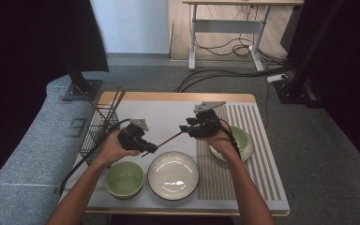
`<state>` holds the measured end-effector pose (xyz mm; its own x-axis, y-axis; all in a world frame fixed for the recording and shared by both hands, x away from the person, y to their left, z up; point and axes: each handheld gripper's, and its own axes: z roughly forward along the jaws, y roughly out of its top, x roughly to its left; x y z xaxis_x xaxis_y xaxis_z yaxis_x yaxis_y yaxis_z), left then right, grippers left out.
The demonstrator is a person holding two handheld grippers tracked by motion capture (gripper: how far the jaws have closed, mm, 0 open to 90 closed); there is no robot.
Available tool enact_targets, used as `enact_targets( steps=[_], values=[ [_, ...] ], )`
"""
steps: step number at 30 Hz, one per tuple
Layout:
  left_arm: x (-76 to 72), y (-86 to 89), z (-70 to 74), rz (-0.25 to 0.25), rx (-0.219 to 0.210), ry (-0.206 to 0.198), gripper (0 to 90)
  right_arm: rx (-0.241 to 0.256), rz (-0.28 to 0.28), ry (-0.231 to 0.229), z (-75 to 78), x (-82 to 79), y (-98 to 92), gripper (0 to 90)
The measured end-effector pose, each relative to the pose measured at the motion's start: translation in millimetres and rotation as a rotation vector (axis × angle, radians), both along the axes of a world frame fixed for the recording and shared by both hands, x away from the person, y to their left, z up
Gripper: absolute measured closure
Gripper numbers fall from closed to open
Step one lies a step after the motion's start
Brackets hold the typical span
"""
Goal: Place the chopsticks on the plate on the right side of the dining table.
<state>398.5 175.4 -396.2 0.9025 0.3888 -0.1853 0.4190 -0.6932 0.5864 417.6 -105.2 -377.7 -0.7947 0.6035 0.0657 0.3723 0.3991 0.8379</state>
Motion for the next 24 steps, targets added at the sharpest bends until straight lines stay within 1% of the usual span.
enact_targets(
  steps=[5, 9, 14, 16, 21, 22, 23, 24],
  values=[
    [0.2, -0.1, -0.3, -0.001, -0.003, 0.006, 86.5, -0.019, 0.018, 0.012, -1.3, -0.3, -0.1, 53.9],
    [1.5, 0.4, -0.3, -0.012, -0.006, 0.017, 86.4, -0.028, 0.031, 0.023, -2.5, -0.6, -1.0, 53.8],
    [2.3, 0.1, -0.8, -0.021, -0.01, 0.023, 86.4, -0.04, 0.046, 0.021, -3.0, -1.0, -2.7, 53.7],
    [2.4, -0.1, -1.0, -0.024, -0.013, 0.029, 86.4, -0.055, 0.059, 0.021, -3.5, -1.6, -3.3, 53.6],
    [3.9, 0.4, -1.1, -0.032, -0.019, 0.059, 86.4, -0.104, 0.084, 0.012, -5.7, -3.4, -2.5, 53.4],
    [3.9, 0.4, -1.1, -0.032, -0.019, 0.059, 86.4, -0.104, 0.084, 0.012, -5.7, -3.4, -2.5, 53.4],
    [4.7, 0.6, -1.5, -0.036, -0.019, 0.063, 86.4, -0.114, 0.088, 0.011, -5.9, -3.7, -2.1, 53.4],
    [5.7, 1.0, -2.0, -0.038, -0.026, 0.072, 86.4, -0.139, 0.093, 0.002, -6.4, -4.4, -1.0, 53.3]
  ],
)
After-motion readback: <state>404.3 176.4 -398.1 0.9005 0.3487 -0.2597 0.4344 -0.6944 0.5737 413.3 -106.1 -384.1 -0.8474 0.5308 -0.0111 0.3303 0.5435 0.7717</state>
